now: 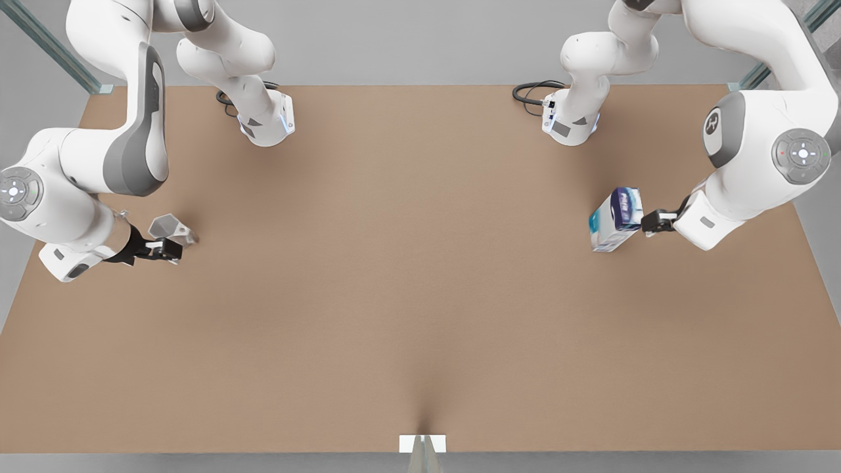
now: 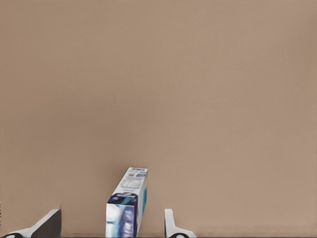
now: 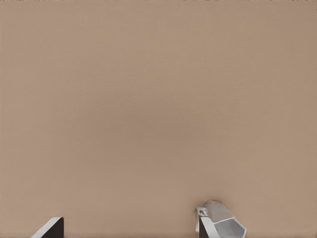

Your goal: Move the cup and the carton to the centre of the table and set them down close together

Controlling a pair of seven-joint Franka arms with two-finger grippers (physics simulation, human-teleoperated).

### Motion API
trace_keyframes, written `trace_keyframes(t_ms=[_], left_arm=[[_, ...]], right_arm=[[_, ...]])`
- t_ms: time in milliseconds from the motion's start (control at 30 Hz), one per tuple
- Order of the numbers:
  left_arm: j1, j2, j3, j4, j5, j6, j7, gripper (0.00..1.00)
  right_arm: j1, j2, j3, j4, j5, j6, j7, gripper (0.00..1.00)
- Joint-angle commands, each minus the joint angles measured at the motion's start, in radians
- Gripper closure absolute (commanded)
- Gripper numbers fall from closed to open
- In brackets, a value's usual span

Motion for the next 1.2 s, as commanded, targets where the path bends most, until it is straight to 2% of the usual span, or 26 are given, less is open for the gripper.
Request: trace_keyframes(t_ms=[0,100,200,233,467,633,733,1167], left_arm=[[0.002,0.000,0.000,0.000,0.000,0.000,0.000,0.00],[0.002,0.000,0.000,-0.003,0.000,-0.008,0.006,0.00],[0.002,0.009,0.000,-0.005,0.002,-0.034,0.011,0.00],[0.002,0.008,0.000,-0.003,0.002,-0.034,0.003,0.00],[0.001,0.012,0.000,-0.006,0.002,-0.042,-0.003,0.00],[-0.010,0.012,0.000,-0.006,0.003,-0.042,-0.002,0.00],[-0.012,0.018,0.000,-0.005,0.002,-0.042,-0.003,0.00],[-0.012,0.018,0.000,-0.006,0.002,-0.042,-0.003,0.00]], right_arm=[[0.000,0.000,-0.001,0.000,0.000,0.001,0.000,0.00],[-0.012,-0.020,-0.022,-0.030,-0.002,-0.016,-0.084,0.00],[-0.039,-0.152,-0.035,-0.287,-0.015,0.011,-0.110,0.00],[-0.049,-0.149,-0.044,-0.313,-0.017,0.022,-0.110,0.00],[-0.078,-0.241,-0.140,-0.633,-0.020,0.294,-0.178,0.00],[-0.078,-0.184,-0.222,-0.647,-0.021,0.318,-0.183,0.00],[-0.095,-0.181,-0.263,-0.733,-0.021,0.453,-0.230,0.00],[-0.128,-0.097,-0.306,-0.865,-0.021,0.645,-0.265,0.00]])
